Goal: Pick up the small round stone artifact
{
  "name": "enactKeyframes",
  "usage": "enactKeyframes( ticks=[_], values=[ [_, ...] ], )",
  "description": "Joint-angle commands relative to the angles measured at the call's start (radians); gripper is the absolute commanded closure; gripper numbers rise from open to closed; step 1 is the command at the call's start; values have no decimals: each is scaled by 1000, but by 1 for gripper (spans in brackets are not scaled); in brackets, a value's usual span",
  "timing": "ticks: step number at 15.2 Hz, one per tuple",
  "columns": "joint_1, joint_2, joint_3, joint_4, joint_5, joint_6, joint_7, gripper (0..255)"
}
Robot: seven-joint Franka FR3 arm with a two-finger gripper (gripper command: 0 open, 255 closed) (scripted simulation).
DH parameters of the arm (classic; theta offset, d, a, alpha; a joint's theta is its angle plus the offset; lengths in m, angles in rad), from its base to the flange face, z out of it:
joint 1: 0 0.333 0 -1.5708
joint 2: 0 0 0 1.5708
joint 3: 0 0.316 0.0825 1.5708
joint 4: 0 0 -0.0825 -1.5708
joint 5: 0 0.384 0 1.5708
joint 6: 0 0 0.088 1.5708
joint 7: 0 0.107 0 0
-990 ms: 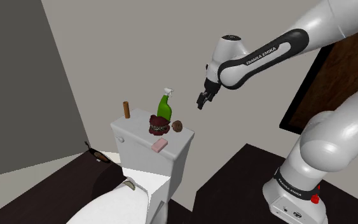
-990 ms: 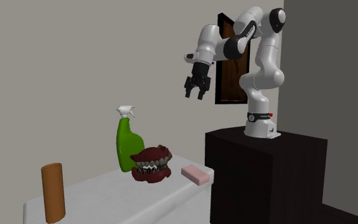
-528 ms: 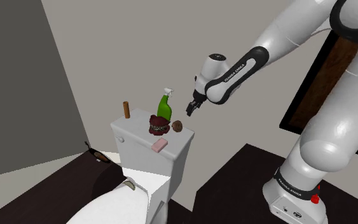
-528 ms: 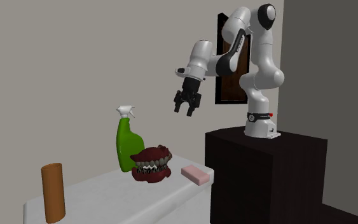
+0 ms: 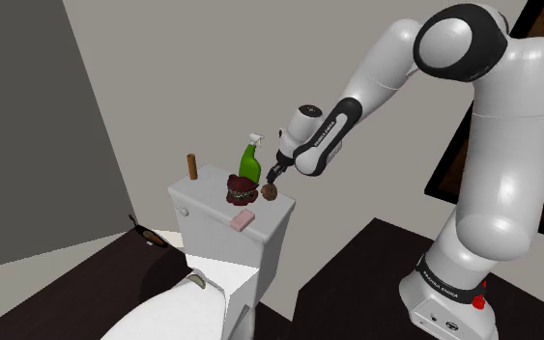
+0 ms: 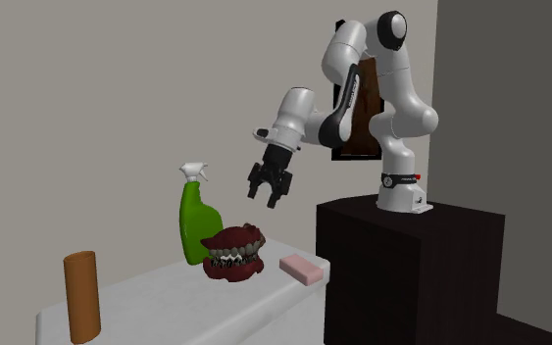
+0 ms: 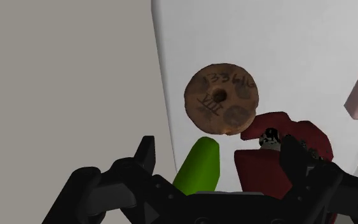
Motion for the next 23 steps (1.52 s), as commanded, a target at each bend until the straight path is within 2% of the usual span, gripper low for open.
enactKeyframes(
  ticks=[1,4,13,14,23],
  values=[
    [14,90,-8,64,-9,47,6,0],
    [20,194,-9,150,-11,90,1,0],
    [46,299,-38,183,-8,162,14,0],
    [45,299,-37,184,-9,161,14,255],
    [46,299,-38,183,-8,162,14,255]
  ],
)
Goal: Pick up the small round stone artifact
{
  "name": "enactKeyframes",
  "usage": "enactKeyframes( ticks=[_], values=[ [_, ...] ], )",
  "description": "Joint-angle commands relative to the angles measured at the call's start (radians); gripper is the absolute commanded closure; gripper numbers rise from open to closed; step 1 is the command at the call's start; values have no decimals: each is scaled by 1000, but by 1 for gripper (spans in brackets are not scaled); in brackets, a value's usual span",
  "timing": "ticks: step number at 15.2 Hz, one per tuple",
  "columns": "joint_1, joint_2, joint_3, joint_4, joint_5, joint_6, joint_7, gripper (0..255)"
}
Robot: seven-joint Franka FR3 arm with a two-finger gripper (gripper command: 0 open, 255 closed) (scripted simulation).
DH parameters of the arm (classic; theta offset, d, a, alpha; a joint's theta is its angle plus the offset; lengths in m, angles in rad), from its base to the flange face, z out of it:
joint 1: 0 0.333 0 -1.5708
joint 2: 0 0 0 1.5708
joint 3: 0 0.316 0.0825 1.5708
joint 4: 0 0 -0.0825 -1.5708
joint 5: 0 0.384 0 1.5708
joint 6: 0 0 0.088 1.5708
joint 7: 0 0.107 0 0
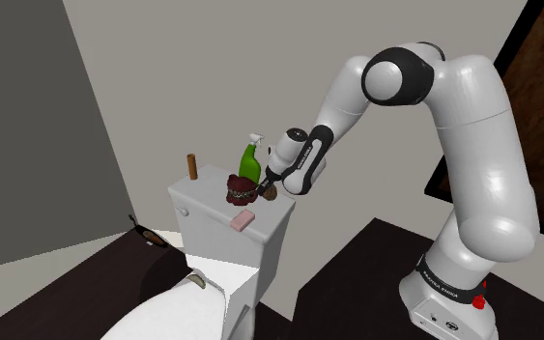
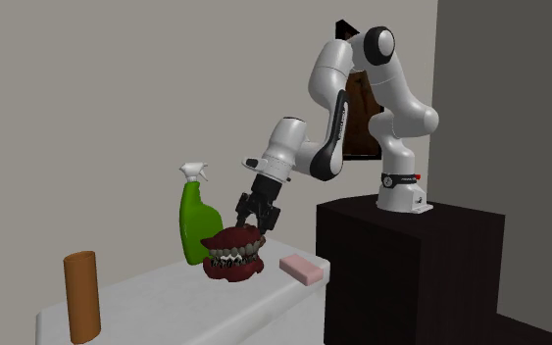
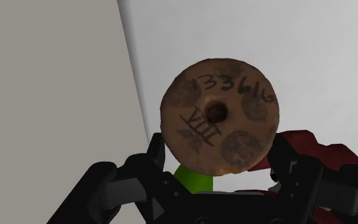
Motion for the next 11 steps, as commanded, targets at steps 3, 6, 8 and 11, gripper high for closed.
enactKeyframes(
  ticks=[3,6,8,11],
  values=[
    [-12,-41,10,-16,-3,-30,-5,255],
    [-22,-82,22,-29,-4,-59,-10,255],
    [-30,-110,31,-36,-4,-79,-13,255],
    [-43,-150,46,-46,-2,-110,-20,255]
  ],
)
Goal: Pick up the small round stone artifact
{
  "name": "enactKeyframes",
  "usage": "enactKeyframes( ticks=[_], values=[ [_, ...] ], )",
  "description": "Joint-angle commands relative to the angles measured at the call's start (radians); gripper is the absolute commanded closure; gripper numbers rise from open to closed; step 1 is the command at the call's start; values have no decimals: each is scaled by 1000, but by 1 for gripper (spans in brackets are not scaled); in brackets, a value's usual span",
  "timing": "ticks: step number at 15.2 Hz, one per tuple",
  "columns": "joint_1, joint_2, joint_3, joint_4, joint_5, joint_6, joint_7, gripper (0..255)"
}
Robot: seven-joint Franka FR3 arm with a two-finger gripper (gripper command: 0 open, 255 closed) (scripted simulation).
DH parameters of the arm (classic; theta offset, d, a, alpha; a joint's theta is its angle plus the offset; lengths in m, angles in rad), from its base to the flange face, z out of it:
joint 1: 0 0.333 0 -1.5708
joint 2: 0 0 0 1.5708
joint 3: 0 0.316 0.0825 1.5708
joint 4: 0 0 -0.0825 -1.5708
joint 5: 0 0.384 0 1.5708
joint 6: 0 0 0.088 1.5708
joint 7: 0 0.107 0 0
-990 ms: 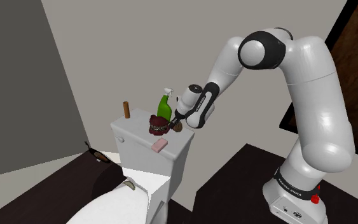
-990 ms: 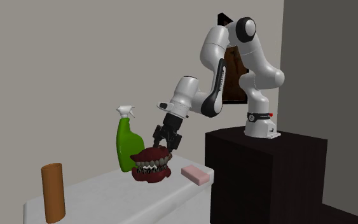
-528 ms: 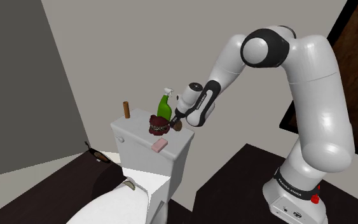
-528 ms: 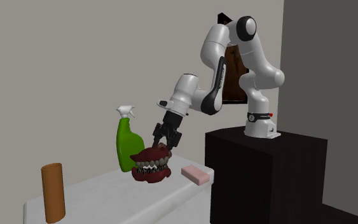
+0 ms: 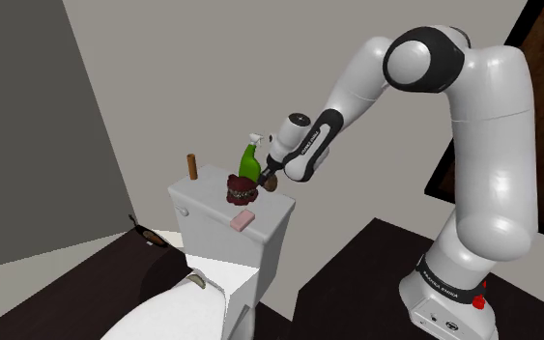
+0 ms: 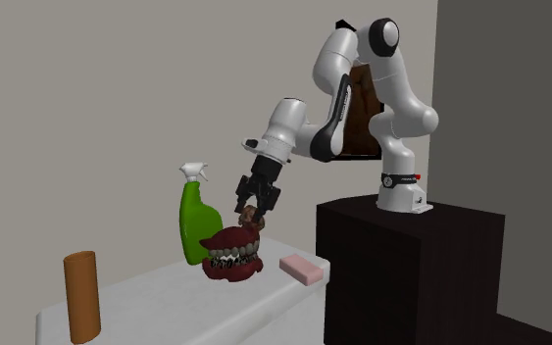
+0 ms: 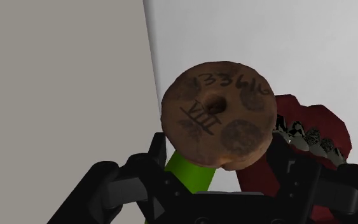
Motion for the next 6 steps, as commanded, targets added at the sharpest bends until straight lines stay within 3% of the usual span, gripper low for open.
enactKeyframes(
  ticks=[1,6],
  values=[
    [-9,-26,11,-4,2,-22,-5,255],
    [-24,-67,28,-12,7,-56,-15,255]
  ],
)
